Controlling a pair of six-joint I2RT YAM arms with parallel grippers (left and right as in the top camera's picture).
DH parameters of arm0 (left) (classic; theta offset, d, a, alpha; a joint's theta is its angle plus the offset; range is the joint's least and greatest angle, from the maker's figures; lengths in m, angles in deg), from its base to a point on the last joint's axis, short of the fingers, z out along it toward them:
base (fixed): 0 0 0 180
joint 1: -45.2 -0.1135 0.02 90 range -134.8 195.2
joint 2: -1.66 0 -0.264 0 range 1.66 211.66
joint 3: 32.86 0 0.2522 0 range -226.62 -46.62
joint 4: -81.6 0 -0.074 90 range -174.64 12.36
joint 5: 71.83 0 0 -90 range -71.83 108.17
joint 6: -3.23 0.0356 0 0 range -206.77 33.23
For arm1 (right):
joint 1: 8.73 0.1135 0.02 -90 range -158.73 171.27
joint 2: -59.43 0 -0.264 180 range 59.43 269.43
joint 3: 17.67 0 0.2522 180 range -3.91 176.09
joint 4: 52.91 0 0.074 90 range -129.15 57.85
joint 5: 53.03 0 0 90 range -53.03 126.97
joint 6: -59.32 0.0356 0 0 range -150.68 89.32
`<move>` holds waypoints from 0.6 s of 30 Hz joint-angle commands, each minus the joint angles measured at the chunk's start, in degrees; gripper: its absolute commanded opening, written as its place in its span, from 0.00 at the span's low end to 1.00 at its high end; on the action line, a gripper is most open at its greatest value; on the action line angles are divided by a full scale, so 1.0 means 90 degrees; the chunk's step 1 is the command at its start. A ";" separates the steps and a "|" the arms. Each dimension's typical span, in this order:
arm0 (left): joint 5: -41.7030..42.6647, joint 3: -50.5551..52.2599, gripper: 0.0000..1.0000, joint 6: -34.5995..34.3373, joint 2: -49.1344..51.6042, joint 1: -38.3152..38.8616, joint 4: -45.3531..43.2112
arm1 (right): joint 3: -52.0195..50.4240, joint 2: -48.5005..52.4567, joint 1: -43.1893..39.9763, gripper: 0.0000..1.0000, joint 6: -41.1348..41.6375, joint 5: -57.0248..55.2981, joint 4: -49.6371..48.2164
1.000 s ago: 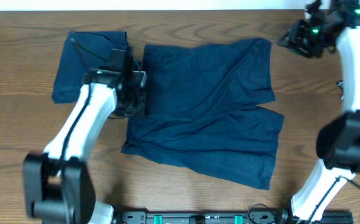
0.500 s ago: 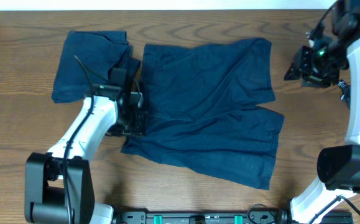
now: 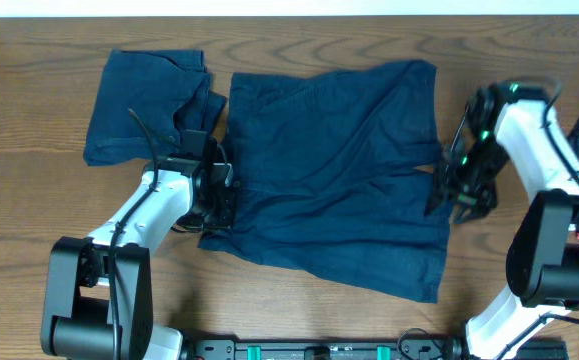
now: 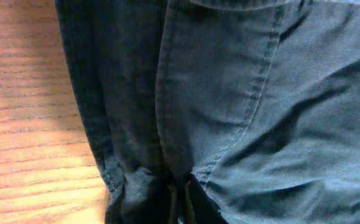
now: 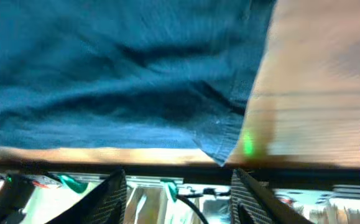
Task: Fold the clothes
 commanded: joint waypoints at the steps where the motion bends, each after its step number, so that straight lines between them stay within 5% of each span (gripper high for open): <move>1: -0.0010 -0.0231 0.06 -0.0053 0.0027 -0.0022 0.0010 | -0.0712 -0.0053 0.0073 0.51 0.0085 0.0389 -0.0197; 10: -0.0010 -0.0539 0.06 -0.0056 0.0012 -0.0022 0.0182 | -0.2110 -0.0053 0.0238 0.40 0.0211 0.0746 -0.1547; 15: -0.0012 -0.0879 0.06 -0.0053 -0.0253 -0.0022 0.0665 | -0.2283 -0.0058 0.0223 0.06 0.0000 0.0816 -0.1919; 18: -0.0114 -0.0954 0.06 -0.0053 -0.0481 -0.0022 0.0784 | -0.2140 -0.0185 0.0197 0.01 -0.0267 0.0818 -0.1865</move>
